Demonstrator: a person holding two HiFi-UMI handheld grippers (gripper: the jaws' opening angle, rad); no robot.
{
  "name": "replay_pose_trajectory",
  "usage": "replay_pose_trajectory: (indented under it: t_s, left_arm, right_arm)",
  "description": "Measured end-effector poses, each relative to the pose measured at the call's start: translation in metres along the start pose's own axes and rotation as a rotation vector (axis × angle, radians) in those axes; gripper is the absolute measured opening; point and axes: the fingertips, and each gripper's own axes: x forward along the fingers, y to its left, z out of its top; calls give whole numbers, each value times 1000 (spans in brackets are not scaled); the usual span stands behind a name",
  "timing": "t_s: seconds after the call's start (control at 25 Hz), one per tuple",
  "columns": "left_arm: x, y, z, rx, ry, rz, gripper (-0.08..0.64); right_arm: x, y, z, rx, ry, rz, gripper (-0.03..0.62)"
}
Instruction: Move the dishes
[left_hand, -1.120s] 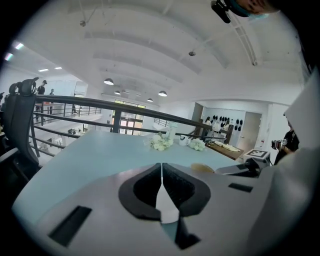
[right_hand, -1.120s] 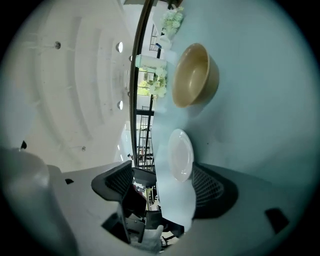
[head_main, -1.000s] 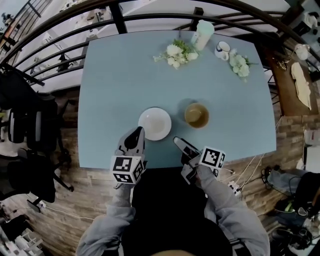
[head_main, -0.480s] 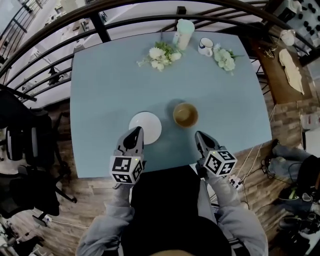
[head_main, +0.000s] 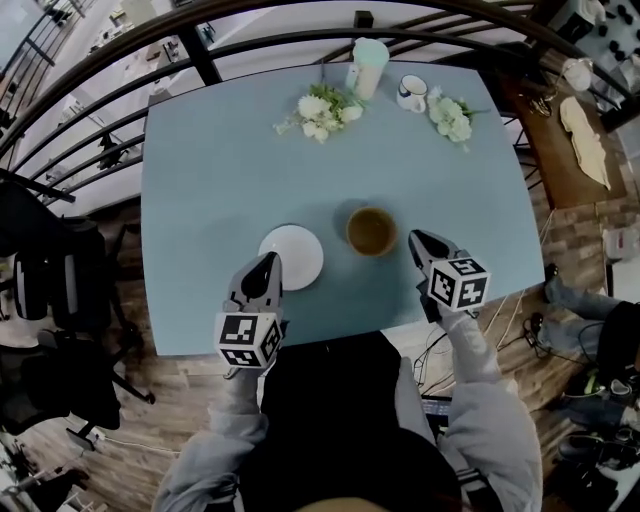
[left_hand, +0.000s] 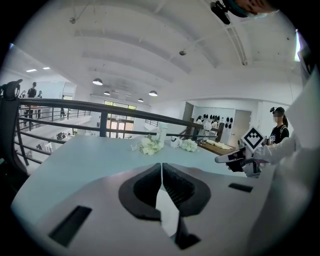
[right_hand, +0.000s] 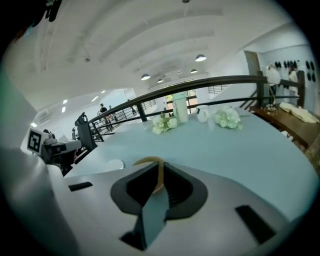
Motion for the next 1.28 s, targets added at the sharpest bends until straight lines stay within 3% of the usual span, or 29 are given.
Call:
replay_pose_trajectory:
  t_s: [0.2,0.28,0.4,0.64,0.8,1.28]
  left_arm:
    - [0,3,-1,-16,-2,9,21]
    - [0,5,-3,-21,2,13,21]
    - [1,5,-6,-26,6,17,21]
    - [-1,6,-8,-32,11,26,21]
    - [-4,9,-10,-33,13,43,21]
    - [-20,27,-22,-63,31,144,21]
  right_arm:
    - [9,7,15,-110,30,38,449]
    - [11,6,18,-123,31,46,502]
    - [13,2,20,-121,49,60,509]
    - [15,-3,15,-142,95,73,463]
    - [31,-4,3,-93,137,113,453]
    - [90,-1,-34,-89,287,167,422]
